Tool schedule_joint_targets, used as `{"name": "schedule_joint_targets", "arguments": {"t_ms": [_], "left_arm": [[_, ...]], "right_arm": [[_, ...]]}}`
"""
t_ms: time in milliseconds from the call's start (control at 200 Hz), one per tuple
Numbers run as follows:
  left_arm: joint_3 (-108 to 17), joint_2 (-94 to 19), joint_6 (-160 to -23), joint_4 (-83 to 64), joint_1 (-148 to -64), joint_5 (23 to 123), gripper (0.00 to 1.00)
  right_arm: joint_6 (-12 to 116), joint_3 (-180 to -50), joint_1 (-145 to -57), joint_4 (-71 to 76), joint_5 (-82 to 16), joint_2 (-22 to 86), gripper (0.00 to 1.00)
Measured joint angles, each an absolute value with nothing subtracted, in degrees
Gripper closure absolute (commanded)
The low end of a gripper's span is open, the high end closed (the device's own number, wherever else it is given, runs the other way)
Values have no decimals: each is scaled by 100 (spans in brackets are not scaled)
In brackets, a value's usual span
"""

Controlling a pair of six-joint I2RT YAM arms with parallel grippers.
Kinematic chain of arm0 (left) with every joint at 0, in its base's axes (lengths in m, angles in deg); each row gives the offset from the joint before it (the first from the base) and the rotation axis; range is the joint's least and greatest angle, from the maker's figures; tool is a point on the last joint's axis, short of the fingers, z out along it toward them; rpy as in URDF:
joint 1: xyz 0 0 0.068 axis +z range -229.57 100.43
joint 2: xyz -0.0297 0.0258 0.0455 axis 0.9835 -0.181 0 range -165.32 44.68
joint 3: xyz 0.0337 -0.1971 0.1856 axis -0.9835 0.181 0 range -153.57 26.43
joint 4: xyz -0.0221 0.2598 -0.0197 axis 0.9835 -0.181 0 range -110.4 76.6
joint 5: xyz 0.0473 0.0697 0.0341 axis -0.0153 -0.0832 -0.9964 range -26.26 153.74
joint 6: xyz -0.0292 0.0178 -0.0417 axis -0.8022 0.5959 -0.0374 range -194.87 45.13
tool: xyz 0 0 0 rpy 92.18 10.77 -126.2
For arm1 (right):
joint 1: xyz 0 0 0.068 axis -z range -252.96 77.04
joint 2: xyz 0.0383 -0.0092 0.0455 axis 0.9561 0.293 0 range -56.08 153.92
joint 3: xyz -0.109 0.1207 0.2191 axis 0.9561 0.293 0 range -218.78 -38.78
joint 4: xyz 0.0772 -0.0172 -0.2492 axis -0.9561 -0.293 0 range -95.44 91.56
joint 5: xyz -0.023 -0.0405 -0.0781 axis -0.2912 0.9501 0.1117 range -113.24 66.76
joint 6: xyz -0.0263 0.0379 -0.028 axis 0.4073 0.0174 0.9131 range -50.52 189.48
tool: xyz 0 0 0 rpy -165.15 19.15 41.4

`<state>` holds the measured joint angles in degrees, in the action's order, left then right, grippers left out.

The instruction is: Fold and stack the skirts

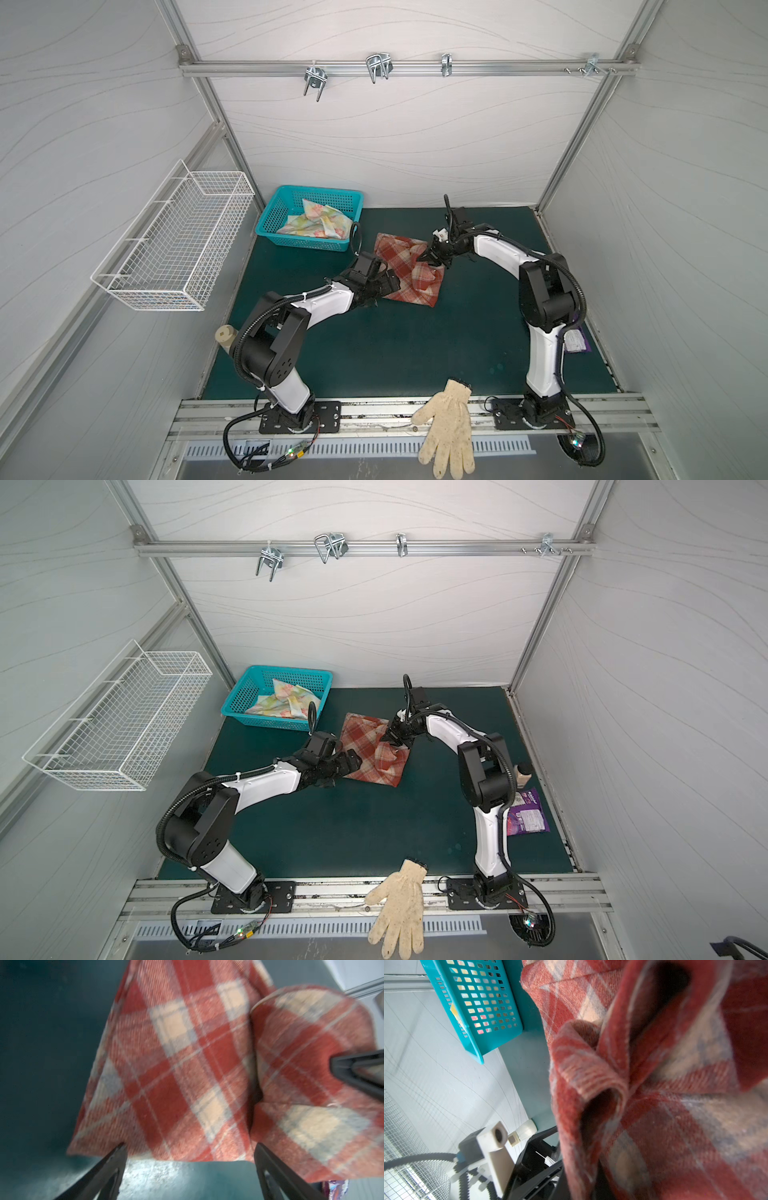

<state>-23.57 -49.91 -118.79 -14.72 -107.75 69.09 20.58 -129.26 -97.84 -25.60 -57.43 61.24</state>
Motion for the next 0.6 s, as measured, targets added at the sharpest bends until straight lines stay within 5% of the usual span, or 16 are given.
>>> {"name": "schedule_joint_targets", "arguments": {"t_ms": [600], "left_arm": [[-2315, -5480, -11881, -810, -10736, 6887, 4]], "right_arm": [[1406, -12777, -9878, -1754, -5782, 6144, 78]]}}
